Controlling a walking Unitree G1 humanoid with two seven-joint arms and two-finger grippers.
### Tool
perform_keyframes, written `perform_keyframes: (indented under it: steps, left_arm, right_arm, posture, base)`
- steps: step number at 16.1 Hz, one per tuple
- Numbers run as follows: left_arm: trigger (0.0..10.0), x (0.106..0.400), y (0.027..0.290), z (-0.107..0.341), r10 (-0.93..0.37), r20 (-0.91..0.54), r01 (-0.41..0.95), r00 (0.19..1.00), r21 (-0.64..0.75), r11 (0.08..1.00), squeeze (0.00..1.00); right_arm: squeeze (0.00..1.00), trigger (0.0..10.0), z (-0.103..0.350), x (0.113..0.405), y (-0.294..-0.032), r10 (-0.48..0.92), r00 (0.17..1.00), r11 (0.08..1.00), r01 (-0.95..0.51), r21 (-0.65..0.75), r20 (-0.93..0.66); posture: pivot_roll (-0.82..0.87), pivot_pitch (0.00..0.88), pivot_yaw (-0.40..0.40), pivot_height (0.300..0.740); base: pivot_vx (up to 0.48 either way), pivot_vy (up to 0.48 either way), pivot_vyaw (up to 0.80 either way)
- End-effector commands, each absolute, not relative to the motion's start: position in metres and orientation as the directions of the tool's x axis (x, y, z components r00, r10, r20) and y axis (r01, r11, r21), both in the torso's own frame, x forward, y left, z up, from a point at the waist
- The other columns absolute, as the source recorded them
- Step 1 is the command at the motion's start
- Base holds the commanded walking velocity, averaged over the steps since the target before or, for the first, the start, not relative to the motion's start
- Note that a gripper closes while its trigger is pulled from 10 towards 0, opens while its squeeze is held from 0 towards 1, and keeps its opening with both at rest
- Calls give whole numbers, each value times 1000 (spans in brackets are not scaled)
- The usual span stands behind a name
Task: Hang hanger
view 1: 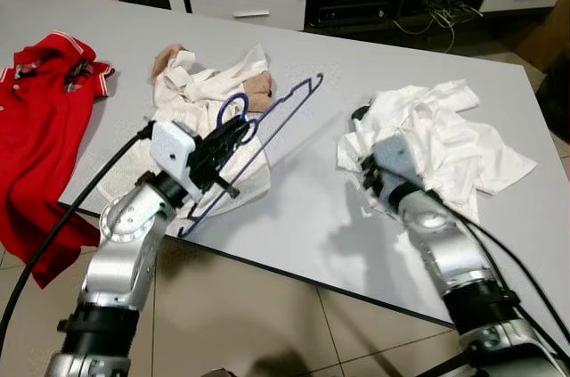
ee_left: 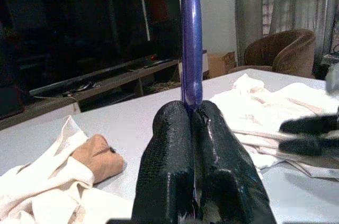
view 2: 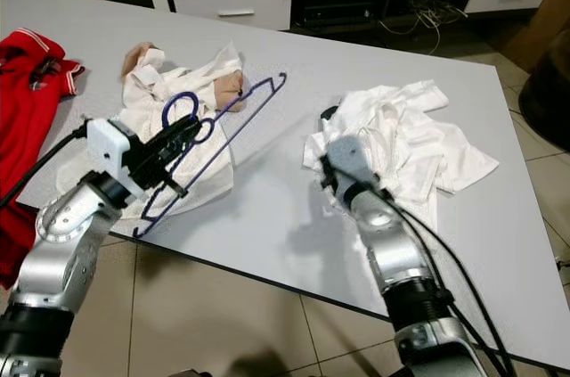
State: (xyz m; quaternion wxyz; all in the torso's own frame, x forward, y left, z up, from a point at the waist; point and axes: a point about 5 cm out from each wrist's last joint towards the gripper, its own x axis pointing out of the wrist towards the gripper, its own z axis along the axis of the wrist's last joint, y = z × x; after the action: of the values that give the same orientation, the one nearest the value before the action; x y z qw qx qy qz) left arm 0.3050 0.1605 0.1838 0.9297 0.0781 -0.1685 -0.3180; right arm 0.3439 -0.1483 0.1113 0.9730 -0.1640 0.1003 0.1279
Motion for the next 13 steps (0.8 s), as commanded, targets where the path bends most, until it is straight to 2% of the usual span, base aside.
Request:
perform_keyframes:
  steps: [1,2,7,9,11,12,13]
  left_arm:
    - [10000,303,160,184,-617,261,560,742,264,786,0]
    - [10000,303,160,184,-610,267,555,746,258,791,0]
    - [10000,303,156,185,-602,275,550,750,248,798,0]
    - [10000,305,155,186,-604,280,552,746,247,796,0]
    - [10000,307,155,188,-606,282,553,743,250,795,0]
    - [10000,308,155,189,-607,284,553,742,252,794,0]
    - [10000,308,156,189,-607,284,553,742,253,794,0]
  right_arm:
    - [0,7412,107,345,-143,265,929,902,-334,-275,-258]
    - [0,0,102,344,-141,293,915,895,-365,-256,-279]
    - [0,0,112,339,-122,510,834,831,-541,-128,-212]
    - [0,0,117,322,-117,653,734,736,-673,-73,-187]
    - [0,0,119,302,-121,746,640,642,-765,-57,-186]
    - [0,0,121,299,-132,722,667,659,-744,-111,-184]
    - [0,3137,125,306,-144,651,741,732,-670,-125,-164]
  posture:
    - [35,82,-16,740]
    - [36,81,-20,740]
    - [27,76,-24,740]
    - [23,72,-20,740]
    - [20,69,-16,740]
    - [15,68,-13,740]
    - [15,68,-13,740]
  base:
    - [0,0,0]
    - [0,0,0]
    - [0,0,0]
    - [0,0,0]
    - [0,0,0]
    - [0,0,0]
    - [0,0,0]
